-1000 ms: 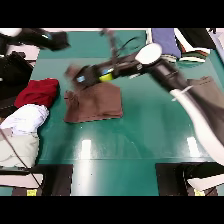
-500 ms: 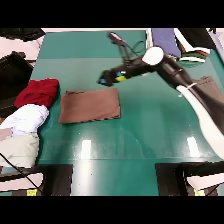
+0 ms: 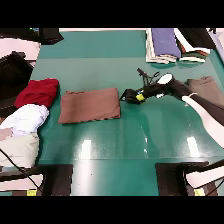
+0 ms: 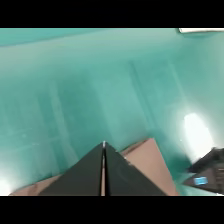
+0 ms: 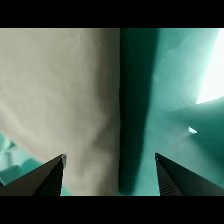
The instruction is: Fold the shirts.
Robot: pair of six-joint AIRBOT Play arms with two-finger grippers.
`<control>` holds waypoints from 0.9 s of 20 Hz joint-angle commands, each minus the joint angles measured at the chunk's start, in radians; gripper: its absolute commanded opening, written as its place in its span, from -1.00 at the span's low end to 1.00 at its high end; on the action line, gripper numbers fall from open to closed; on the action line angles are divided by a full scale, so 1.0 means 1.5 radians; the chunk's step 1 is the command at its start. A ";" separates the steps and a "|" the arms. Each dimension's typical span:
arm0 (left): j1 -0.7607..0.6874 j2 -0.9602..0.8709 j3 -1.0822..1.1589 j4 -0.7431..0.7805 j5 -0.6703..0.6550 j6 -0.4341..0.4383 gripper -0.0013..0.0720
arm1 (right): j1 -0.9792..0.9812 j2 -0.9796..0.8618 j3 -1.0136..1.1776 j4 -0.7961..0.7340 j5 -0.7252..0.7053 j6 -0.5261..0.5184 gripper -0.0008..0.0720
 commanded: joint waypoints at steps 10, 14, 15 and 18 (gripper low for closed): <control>-0.028 -0.007 -0.001 -0.024 -0.035 0.003 -0.90 | 0.083 -0.122 0.191 0.022 -0.007 -0.041 -0.93; -0.090 -0.007 -0.001 -0.014 -0.027 0.008 -0.90 | -0.065 0.028 0.120 -0.065 -0.004 -0.033 -0.93; -0.105 -0.007 -0.001 -0.014 -0.023 0.012 -0.90 | -0.114 0.068 0.097 -0.075 -0.001 -0.033 -0.93; -0.139 -0.007 -0.001 -0.014 -0.001 0.020 -0.90 | -0.286 0.170 0.049 -0.122 0.025 -0.033 -0.93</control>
